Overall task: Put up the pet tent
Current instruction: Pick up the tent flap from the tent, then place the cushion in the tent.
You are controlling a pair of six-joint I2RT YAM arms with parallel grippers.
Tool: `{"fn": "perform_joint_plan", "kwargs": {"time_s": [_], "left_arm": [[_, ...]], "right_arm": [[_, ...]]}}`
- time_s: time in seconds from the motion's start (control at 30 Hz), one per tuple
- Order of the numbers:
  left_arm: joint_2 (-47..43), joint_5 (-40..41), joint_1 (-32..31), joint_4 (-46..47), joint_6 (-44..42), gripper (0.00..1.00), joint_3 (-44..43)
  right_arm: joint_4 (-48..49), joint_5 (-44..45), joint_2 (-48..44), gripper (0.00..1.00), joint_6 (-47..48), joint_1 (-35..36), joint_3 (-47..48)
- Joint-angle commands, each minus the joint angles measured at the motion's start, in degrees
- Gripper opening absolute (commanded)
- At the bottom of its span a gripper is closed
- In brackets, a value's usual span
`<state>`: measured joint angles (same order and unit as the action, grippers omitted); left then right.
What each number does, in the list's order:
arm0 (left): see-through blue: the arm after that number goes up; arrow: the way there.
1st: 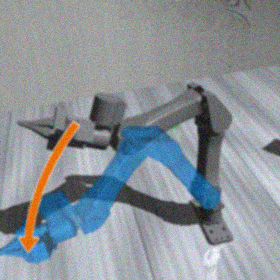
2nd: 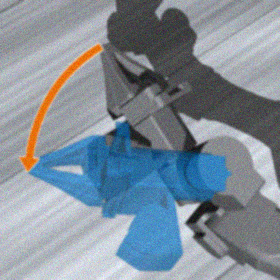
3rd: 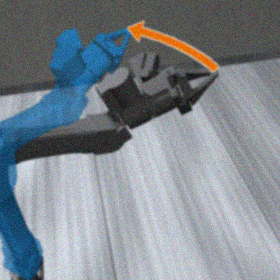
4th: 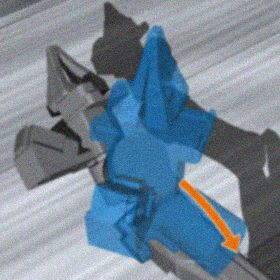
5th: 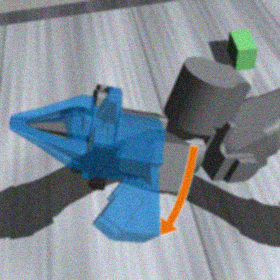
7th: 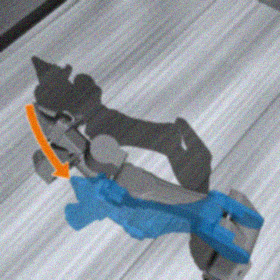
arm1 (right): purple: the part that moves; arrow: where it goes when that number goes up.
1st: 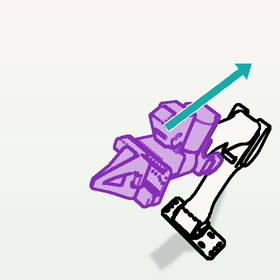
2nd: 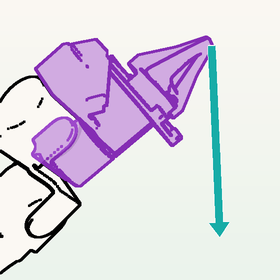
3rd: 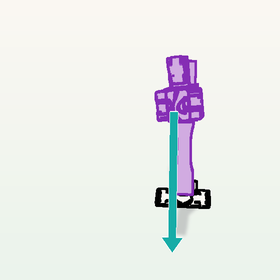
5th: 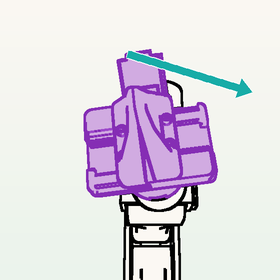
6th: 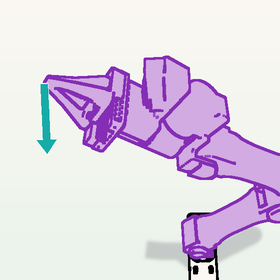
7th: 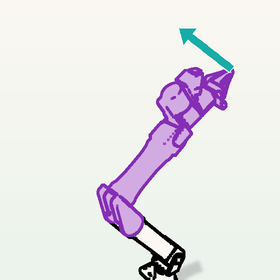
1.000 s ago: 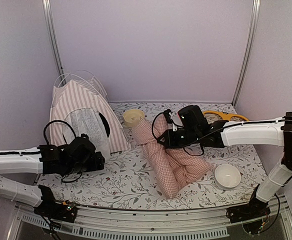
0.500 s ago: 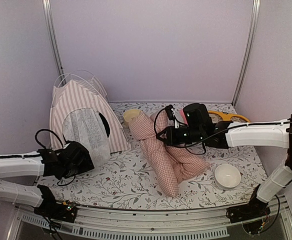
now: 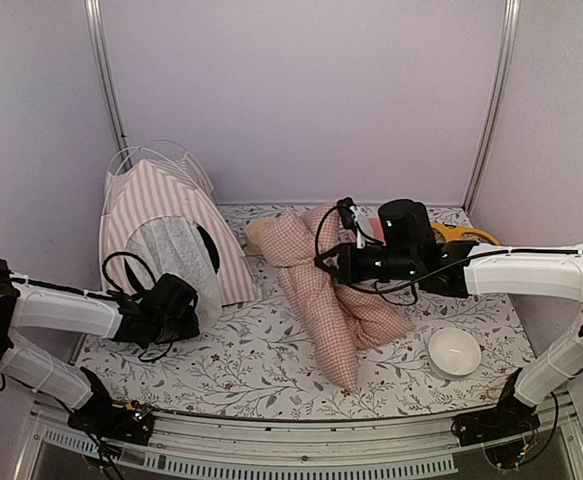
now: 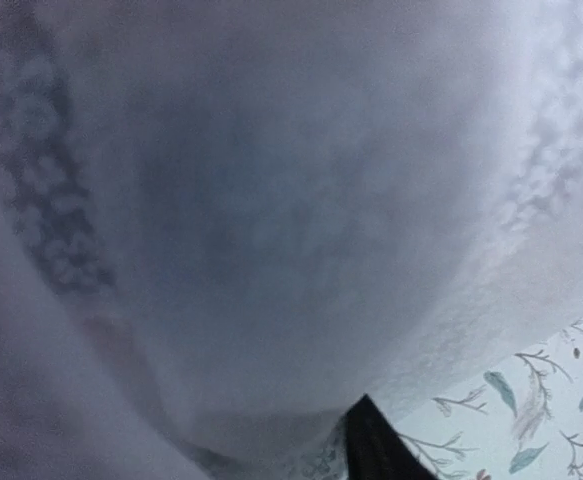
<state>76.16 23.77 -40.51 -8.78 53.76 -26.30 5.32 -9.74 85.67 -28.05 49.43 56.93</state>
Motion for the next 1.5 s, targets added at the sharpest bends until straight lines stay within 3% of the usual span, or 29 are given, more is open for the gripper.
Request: {"fn": "perform_joint_plan", "kwargs": {"time_s": [0.0, 0.13, 0.37, 0.6, 0.77, 0.87, 1.03, 1.3, 1.47], "left_arm": [[2.0, -2.81, -2.68, 5.68, -5.42, 0.2, -5.05], [4.14, -4.15, -7.65, 5.62, -9.55, 0.01, -12.13], [7.94, -11.05, -14.94, 6.67, -15.58, 0.0, -26.32], [8.42, -17.87, -17.04, 10.39, -17.69, 0.0, -36.59], [5.07, -23.48, -17.38, 22.0, -16.57, 0.0, -34.77], [2.5, -25.24, -17.42, 32.31, -14.67, 0.0, -31.16], [0.28, -26.68, -17.41, 41.92, -13.15, 0.0, -29.94], [0.22, -30.22, -17.46, 53.16, -11.21, 0.0, -29.07], [2.91, -38.37, -17.5, 56.4, -11.34, 0.0, -31.22]], "right_arm": [[-0.48, 3.04, -3.15, 0.0, 2.65, -0.37, 2.33], [-2.07, 4.51, -4.51, 0.0, 3.66, -1.47, 2.07], [-4.42, 2.99, -7.79, 0.0, 4.35, -4.7, -0.11], [-4.14, -1.54, -15.97, 0.0, 6.88, -5.15, -6.25], [2.77, -9.73, -20.9, 0.0, 5.44, -5.14, -13.94], [6.04, -13.28, -19.4, 0.0, 3.64, -4.46, -16.22], [10.67, -12.99, -14.97, 0.0, 3.25, -0.75, -16.98], [15.95, -13.78, -7.74, 0.0, 2.5, 1.92, -12.86], [18.23, -13.58, -1.42, 0.0, 2.87, 2.2, -7.76]]}}
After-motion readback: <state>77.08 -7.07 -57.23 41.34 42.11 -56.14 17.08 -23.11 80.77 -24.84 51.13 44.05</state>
